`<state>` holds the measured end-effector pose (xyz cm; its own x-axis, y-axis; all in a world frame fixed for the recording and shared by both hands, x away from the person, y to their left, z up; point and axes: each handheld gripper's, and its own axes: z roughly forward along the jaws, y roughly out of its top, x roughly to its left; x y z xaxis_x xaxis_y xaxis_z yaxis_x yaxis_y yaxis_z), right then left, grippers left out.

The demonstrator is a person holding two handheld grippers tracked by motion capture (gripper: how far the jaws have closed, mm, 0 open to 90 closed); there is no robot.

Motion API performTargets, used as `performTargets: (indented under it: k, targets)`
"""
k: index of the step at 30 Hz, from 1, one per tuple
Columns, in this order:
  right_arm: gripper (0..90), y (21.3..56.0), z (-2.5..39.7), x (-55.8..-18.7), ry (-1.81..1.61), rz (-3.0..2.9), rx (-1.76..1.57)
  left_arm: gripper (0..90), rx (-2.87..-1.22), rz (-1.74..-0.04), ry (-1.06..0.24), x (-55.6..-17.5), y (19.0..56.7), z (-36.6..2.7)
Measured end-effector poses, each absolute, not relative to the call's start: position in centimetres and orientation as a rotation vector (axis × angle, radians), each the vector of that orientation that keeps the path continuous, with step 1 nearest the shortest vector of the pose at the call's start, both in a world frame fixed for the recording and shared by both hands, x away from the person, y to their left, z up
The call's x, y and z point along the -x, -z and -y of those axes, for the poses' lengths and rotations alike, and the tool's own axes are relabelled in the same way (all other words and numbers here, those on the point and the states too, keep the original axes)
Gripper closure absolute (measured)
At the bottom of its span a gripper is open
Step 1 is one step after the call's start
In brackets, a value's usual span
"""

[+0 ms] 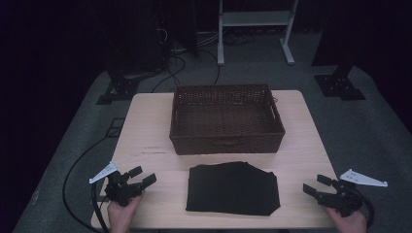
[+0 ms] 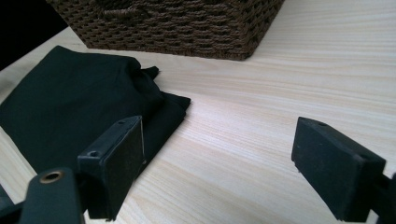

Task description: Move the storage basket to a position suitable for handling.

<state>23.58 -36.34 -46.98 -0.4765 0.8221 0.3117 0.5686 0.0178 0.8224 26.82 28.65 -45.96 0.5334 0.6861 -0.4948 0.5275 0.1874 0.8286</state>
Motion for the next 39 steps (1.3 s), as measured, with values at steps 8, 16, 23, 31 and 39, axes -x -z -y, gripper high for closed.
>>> performTargets:
  k: [8, 16, 23, 31, 39]
  targets:
    - [16.3, 46.9, 35.9, -23.7, -1.499, -2.037, -1.479, 0.0, -1.491, -1.091, -0.124, -26.9, 46.2, -28.0]
    - [15.7, 46.7, 34.4, -23.8, -1.534, -2.060, -1.476, 0.0, -1.506, -1.106, -0.087, -27.0, 46.4, -26.8]
    - [15.7, 46.8, 32.9, -24.5, -1.556, -2.113, -1.481, 0.0, -1.538, -1.114, -0.063, -27.0, 46.7, -24.6]
    - [15.7, 47.5, 31.1, -25.3, -1.555, -2.188, -1.513, 0.0, -1.570, -1.116, 0.007, -27.1, 47.5, -22.6]
    - [15.8, 48.4, 29.8, -26.0, -1.525, -2.256, -1.565, 0.0, -1.656, -1.105, 0.065, -27.4, 48.1, -19.9]
